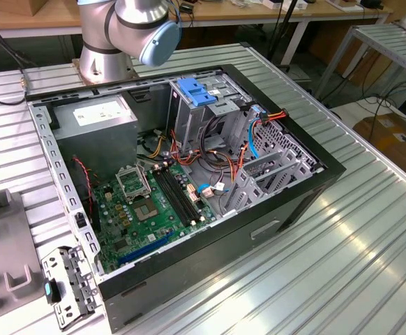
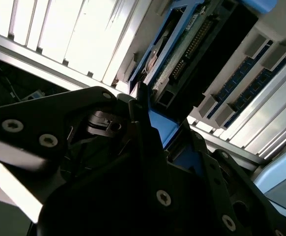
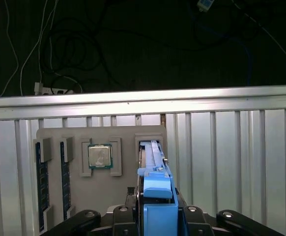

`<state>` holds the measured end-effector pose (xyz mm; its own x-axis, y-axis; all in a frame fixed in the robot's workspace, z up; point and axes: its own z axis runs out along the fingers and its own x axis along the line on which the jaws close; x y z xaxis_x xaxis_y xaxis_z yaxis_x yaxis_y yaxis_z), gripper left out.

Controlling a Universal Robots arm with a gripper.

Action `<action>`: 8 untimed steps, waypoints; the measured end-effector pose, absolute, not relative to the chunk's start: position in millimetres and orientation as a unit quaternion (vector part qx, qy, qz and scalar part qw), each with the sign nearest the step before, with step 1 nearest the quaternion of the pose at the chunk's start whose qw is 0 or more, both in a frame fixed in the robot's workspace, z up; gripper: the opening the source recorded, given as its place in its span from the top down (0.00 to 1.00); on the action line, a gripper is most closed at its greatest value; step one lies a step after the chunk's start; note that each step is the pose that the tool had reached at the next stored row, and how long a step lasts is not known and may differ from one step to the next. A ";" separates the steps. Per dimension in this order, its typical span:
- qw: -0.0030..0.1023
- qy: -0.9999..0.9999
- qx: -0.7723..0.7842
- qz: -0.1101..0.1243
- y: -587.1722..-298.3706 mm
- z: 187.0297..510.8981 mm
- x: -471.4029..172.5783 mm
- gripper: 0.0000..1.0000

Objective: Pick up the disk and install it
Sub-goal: 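Pick up the disk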

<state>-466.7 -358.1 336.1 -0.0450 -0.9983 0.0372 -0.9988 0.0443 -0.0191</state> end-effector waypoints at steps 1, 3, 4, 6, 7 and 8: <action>0.006 -0.723 0.691 0.021 -358.1 336.8 -466.7 0.63; 0.006 -0.723 0.691 0.022 -358.1 338.0 -466.7 0.63; 0.006 -0.723 0.691 0.023 -358.2 338.7 -466.7 0.63; 0.006 -0.723 0.691 0.024 -358.1 340.0 -466.7 0.63; 0.006 -0.723 0.691 0.024 -358.1 340.9 -466.7 0.63; 0.006 -0.723 0.691 0.024 -358.1 341.7 -466.7 0.63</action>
<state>-466.7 -358.1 341.7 -0.0453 -0.9981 0.0416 -0.9987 0.0442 -0.0264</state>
